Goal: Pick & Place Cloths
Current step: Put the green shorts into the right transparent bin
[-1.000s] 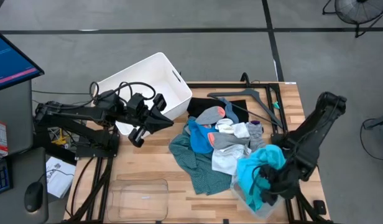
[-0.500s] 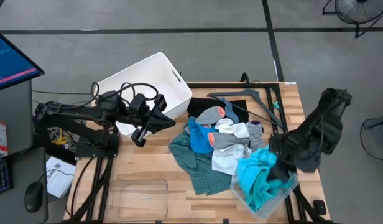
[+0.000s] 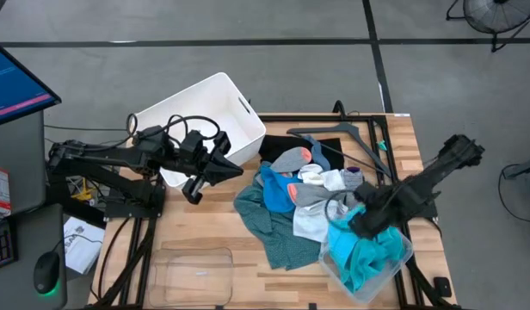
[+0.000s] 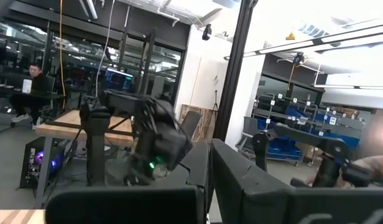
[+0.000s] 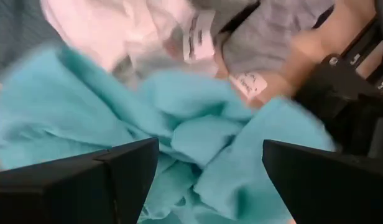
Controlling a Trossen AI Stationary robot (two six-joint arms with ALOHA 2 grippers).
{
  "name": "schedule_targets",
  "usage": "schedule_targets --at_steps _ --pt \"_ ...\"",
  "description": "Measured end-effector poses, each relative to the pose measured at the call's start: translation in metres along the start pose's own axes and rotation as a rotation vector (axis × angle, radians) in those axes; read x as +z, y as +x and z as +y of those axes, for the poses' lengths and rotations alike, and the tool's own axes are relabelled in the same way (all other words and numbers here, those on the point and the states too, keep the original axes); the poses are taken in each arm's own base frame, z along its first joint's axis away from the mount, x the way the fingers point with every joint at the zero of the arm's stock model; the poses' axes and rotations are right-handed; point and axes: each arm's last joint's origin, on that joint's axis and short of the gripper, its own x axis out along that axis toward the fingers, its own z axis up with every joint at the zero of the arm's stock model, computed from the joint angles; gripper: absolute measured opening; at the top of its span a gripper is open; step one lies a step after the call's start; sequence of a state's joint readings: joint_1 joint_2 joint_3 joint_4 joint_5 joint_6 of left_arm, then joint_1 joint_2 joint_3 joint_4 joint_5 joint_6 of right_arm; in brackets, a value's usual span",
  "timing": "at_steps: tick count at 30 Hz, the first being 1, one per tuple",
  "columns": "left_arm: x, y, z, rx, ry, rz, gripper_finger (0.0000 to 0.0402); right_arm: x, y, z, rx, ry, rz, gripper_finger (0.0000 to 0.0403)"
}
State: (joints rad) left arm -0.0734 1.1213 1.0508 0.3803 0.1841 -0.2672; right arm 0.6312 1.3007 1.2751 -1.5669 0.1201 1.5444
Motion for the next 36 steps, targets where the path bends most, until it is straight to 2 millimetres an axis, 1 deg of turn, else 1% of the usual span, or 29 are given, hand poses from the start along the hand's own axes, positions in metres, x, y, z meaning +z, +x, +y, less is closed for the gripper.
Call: schedule_targets --at_steps 5,8,11,15,18,21,24,28,32,36 --pt "0.0 0.0 0.0 0.001 -0.001 0.003 0.0004 -0.01 0.017 0.022 -0.051 -0.041 0.016 0.028" --pt "0.0 0.0 0.0 0.001 -0.001 0.003 0.0004 -0.018 0.025 0.032 -0.07 -0.041 0.038 0.027" --pt "0.0 0.0 0.0 0.001 -0.001 0.004 0.0004 -0.026 0.031 0.041 -0.066 -0.03 0.034 0.0245" --pt "0.0 0.0 0.0 0.001 -0.001 0.003 0.0004 -0.037 0.042 0.05 -0.127 -0.032 0.024 0.0203" --pt "0.0 0.0 0.0 0.001 -0.001 0.004 0.0004 -0.046 0.059 0.056 -0.156 -0.022 0.017 0.0174" --pt "0.0 0.0 0.0 0.0 -0.001 0.003 0.0004 -0.054 0.078 0.061 -0.138 -0.014 0.02 0.0151" --pt "0.0 0.0 0.0 0.001 -0.001 0.003 0.0004 -0.061 0.096 0.062 -0.105 0.018 0.026 0.0131" --pt "0.0 0.0 0.0 0.001 -0.001 0.004 0.0004 -0.07 0.114 0.058 -0.073 0.07 0.023 0.0115" --pt "0.0 0.0 0.0 0.0 -0.001 0.004 0.0004 -0.082 0.122 0.049 -0.085 0.094 0.007 0.0111" --pt "0.0 0.0 0.0 0.001 -0.001 0.005 0.0004 -0.091 0.125 0.045 -0.084 0.067 -0.015 0.0111"
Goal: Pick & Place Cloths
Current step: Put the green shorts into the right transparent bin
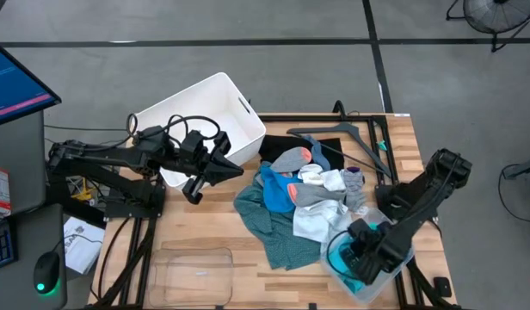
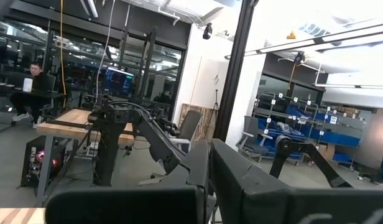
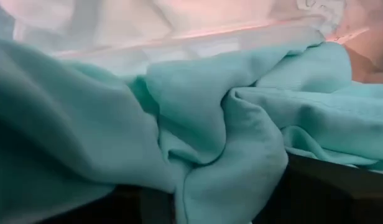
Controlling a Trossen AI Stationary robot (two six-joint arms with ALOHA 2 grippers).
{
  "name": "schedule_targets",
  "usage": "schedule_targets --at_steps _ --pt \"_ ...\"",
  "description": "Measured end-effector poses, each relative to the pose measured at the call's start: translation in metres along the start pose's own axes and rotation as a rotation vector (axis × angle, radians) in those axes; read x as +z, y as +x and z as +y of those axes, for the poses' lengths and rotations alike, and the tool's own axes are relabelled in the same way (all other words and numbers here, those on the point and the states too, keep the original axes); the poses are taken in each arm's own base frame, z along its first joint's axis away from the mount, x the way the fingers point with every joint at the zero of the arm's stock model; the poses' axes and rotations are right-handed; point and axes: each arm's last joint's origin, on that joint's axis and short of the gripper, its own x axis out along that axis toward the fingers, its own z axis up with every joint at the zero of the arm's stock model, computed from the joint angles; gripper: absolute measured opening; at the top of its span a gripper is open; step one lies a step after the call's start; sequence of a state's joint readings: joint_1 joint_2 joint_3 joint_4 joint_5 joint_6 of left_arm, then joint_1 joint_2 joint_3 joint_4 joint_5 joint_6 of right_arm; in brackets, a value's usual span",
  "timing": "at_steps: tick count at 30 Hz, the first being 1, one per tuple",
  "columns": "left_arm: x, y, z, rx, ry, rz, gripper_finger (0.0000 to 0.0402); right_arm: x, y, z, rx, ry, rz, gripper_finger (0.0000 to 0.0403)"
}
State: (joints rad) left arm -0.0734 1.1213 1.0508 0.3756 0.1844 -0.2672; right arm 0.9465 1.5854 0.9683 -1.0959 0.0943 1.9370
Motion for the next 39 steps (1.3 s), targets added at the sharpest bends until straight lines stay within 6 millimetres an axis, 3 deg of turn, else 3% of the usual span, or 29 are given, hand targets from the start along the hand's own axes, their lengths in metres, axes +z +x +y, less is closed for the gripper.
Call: schedule_targets --at_steps 9,15,21,29,39 --pt "0.0 0.0 0.0 0.001 0.0 0.001 0.0004 -0.005 -0.003 0.0 0.054 -0.075 -0.142 0.0111" --pt "0.0 0.0 0.0 0.001 0.0 0.001 0.0004 -0.021 -0.011 -0.005 0.039 -0.186 -0.036 0.0111" --pt "0.0 0.0 0.0 0.001 0.0 0.001 0.0004 -0.026 -0.011 -0.007 0.047 -0.198 -0.069 0.0111" --pt "0.0 0.0 0.001 0.004 0.001 0.001 0.0004 -0.028 0.014 -0.009 0.062 -0.181 0.059 0.0088" --pt "0.0 0.0 0.001 0.004 0.001 0.001 0.0004 -0.013 0.026 -0.006 0.028 -0.135 0.162 0.0077"
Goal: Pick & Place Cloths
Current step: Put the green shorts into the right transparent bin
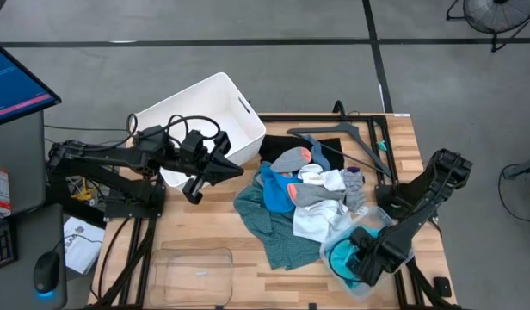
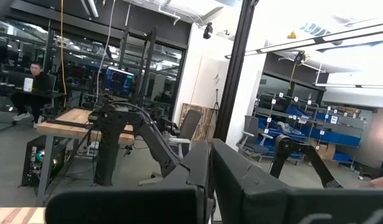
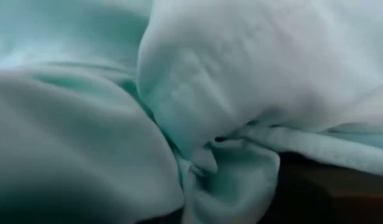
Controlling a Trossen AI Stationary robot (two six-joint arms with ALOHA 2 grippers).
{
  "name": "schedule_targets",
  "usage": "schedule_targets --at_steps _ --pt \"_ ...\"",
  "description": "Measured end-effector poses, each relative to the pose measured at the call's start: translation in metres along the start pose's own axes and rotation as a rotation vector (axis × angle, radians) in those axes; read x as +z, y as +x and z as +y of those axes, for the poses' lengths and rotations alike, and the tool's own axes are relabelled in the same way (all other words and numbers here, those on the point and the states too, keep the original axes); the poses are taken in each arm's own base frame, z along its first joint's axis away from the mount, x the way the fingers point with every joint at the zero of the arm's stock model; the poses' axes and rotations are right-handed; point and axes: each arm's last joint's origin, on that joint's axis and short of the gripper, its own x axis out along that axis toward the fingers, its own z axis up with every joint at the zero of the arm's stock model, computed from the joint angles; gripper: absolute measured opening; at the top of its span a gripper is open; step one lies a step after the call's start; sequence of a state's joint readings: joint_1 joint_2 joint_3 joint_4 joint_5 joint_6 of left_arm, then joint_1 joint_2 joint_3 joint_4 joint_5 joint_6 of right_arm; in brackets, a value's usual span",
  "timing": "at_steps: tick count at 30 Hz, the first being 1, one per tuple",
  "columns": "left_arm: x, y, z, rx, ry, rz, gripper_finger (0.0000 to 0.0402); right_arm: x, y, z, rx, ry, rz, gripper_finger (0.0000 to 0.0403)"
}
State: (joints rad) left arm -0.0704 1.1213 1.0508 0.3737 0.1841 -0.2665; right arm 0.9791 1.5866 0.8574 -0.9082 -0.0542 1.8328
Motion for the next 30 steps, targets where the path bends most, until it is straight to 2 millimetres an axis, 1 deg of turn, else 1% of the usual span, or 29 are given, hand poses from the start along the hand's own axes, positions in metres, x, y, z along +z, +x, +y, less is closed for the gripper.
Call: schedule_targets --at_steps 6,12,19,23,27,30 --pt "0.0 0.0 0.0 0.0 0.0 0.0 0.0004 0.011 0.001 0.002 -0.003 0.04 0.024 0.0077" --pt "0.0 0.0 0.0 0.0 0.0 0.0 0.0004 0.013 0.0 0.003 0.001 0.048 0.024 0.0078" --pt "0.0 0.0 0.0 0.0 0.0 0.0 0.0004 0.006 -0.018 0.0 0.073 0.016 0.012 0.0083" --pt "0.0 0.0 0.0 0.0 0.0 0.0 0.0004 0.003 -0.034 -0.005 0.149 -0.007 0.021 0.0115" --pt "0.0 0.0 0.0 0.0 0.0 0.0 0.0004 0.0 -0.055 -0.013 0.253 -0.028 0.01 0.0167" --pt "0.0 0.0 0.0 0.0 0.0 0.0 0.0004 -0.002 -0.07 -0.023 0.33 -0.046 0.032 0.0207"
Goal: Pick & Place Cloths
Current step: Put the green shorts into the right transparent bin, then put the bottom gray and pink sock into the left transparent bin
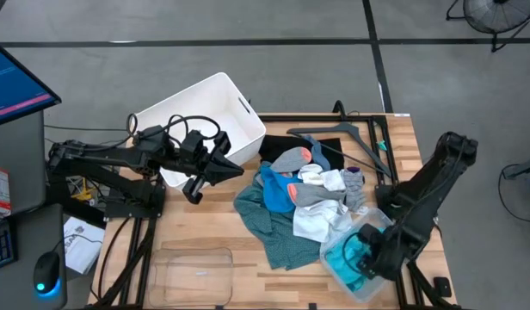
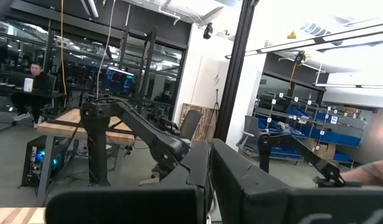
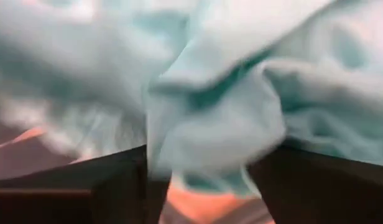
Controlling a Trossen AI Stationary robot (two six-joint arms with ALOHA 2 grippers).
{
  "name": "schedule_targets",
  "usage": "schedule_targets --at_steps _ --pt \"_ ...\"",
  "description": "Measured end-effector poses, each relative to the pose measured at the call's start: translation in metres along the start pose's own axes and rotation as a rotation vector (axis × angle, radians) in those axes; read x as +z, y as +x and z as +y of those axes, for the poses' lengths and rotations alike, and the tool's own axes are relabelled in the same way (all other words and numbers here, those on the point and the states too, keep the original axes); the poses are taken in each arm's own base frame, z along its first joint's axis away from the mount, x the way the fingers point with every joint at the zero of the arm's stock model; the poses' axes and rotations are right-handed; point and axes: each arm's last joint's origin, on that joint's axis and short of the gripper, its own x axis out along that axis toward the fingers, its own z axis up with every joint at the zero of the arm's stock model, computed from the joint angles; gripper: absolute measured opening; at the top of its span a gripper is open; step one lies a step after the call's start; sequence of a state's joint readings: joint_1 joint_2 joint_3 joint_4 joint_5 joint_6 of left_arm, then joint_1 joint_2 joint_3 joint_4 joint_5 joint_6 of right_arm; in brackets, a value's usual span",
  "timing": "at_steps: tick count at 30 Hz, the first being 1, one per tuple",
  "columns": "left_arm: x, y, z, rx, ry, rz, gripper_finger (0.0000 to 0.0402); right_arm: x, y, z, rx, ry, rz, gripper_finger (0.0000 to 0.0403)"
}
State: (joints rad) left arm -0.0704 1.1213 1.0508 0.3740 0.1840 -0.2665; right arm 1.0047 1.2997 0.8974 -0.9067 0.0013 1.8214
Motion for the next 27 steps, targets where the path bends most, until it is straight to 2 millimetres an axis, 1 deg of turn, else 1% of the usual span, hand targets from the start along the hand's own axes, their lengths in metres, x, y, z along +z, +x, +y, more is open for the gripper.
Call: schedule_targets --at_steps 3,5,12,15,18,22,25,27 --pt "0.0 0.0 0.0 0.0 0.0 0.0 0.0004 -0.002 -0.02 -0.006 0.094 -0.015 0.03 0.0239" --pt "0.0 0.0 0.0 0.0 0.0 0.0 0.0004 -0.003 -0.033 -0.011 0.158 -0.017 0.051 0.0251" --pt "0.0 0.0 0.0 0.0 0.0 0.0 0.0004 0.001 -0.077 -0.029 0.4 0.006 0.122 0.0255" --pt "0.0 0.0 0.0 0.0 0.0 0.0 0.0004 0.007 -0.095 -0.036 0.547 0.033 0.093 0.0255" --pt "0.0 0.0 0.0 0.0 0.0 0.0 0.0004 0.016 -0.113 -0.038 0.729 0.058 -0.026 0.0255" --pt "0.0 0.0 0.0 0.0 0.0 0.0 0.0004 0.029 -0.138 -0.035 0.972 0.002 -0.322 0.0255" --pt "0.0 0.0 0.0 0.0 0.0 0.0 0.0004 0.039 -0.159 -0.031 1.092 -0.074 -0.576 0.0255" --pt "0.0 0.0 0.0 0.0 0.0 0.0 0.0004 0.046 -0.167 -0.029 1.112 -0.121 -0.722 0.0255"
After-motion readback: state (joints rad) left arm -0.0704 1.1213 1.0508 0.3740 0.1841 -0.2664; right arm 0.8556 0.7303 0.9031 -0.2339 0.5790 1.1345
